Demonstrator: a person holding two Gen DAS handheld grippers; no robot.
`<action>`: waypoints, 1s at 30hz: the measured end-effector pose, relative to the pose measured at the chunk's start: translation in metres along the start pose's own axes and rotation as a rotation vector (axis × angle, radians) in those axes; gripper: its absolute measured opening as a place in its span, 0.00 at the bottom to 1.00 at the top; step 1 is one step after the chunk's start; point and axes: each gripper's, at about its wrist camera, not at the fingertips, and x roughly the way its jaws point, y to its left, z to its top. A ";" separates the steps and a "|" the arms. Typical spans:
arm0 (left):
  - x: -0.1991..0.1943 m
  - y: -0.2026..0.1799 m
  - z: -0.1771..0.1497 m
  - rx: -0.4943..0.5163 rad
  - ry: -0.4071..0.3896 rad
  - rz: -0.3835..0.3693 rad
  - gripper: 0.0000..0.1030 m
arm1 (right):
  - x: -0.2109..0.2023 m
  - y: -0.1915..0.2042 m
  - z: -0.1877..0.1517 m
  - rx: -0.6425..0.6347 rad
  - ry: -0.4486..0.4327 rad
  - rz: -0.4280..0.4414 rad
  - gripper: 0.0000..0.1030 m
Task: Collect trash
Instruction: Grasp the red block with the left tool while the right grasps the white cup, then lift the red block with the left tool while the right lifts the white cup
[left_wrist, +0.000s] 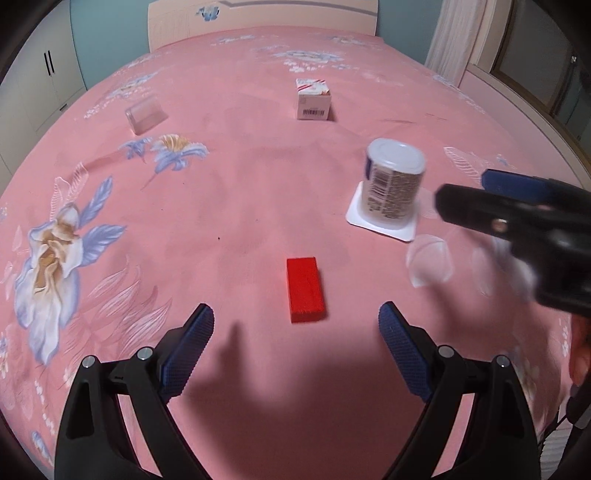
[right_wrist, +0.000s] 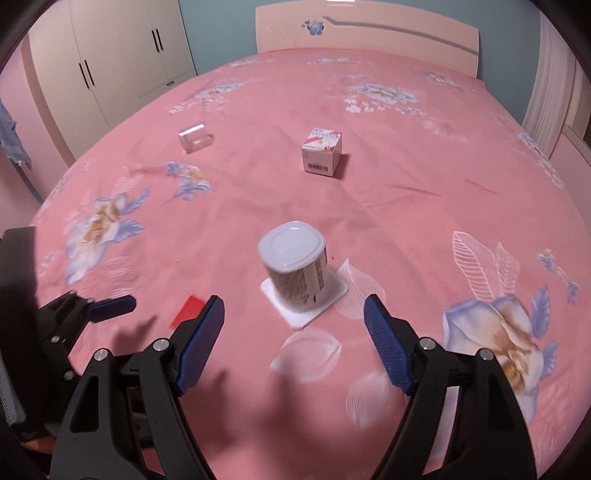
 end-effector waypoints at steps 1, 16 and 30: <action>0.003 0.001 0.001 -0.003 0.003 -0.003 0.90 | 0.007 0.000 0.002 -0.002 0.006 -0.001 0.75; 0.044 -0.004 0.018 0.010 0.042 -0.064 0.26 | 0.073 -0.008 0.023 0.044 0.035 0.025 0.52; -0.021 -0.007 0.020 0.089 -0.047 -0.021 0.22 | 0.001 0.001 0.019 0.050 -0.044 0.004 0.52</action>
